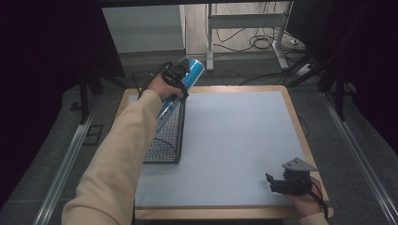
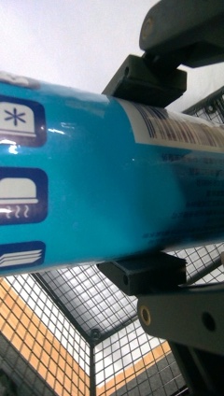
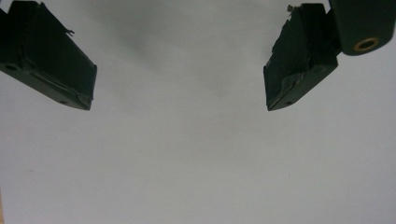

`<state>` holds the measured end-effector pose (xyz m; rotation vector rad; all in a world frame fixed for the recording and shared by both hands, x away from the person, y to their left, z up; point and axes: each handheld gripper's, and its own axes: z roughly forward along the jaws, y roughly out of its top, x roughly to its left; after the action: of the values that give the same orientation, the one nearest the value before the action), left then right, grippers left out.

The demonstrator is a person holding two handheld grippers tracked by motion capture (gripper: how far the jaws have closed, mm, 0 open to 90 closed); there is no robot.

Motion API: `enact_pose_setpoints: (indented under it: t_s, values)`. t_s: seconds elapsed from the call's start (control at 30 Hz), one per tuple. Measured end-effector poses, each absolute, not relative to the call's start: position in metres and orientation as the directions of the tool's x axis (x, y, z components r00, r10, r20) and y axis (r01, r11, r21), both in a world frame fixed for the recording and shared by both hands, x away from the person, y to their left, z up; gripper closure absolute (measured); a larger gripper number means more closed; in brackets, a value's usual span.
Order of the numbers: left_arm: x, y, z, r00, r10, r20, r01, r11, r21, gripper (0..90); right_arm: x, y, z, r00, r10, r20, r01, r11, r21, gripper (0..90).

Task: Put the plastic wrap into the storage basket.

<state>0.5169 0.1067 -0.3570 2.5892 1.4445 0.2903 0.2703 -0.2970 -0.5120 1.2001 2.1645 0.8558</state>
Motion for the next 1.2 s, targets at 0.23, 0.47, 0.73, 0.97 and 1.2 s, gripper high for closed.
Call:
enact_pose_setpoints:
  t_s: [0.23,0.47,0.73,0.97,1.2]
  values:
    - [0.522,0.118,-0.368,0.493,0.863,0.106,0.833,-0.504,0.228,31.5,0.271,-0.297,-0.513,-0.472,0.871,-0.136,0.545,0.41,0.731,10.0]
    - [0.529,0.125,-0.383,0.472,0.873,0.127,0.846,-0.488,0.213,31.5,0.271,-0.297,-0.513,-0.472,0.871,-0.14,0.545,0.413,0.73,10.0]
    - [0.535,0.128,-0.402,0.463,0.874,0.144,0.85,-0.485,0.206,31.4,0.272,-0.298,-0.515,-0.469,0.872,-0.141,0.55,0.413,0.726,10.0]
    - [0.539,0.129,-0.423,0.456,0.874,0.167,0.855,-0.482,0.189,31.4,0.272,-0.297,-0.515,-0.469,0.872,-0.142,0.553,0.415,0.723,10.0]
    - [0.54,0.132,-0.428,0.454,0.868,0.201,0.851,-0.49,0.191,30.6,0.271,-0.295,-0.516,-0.477,0.867,-0.142,0.55,0.421,0.721,10.0]
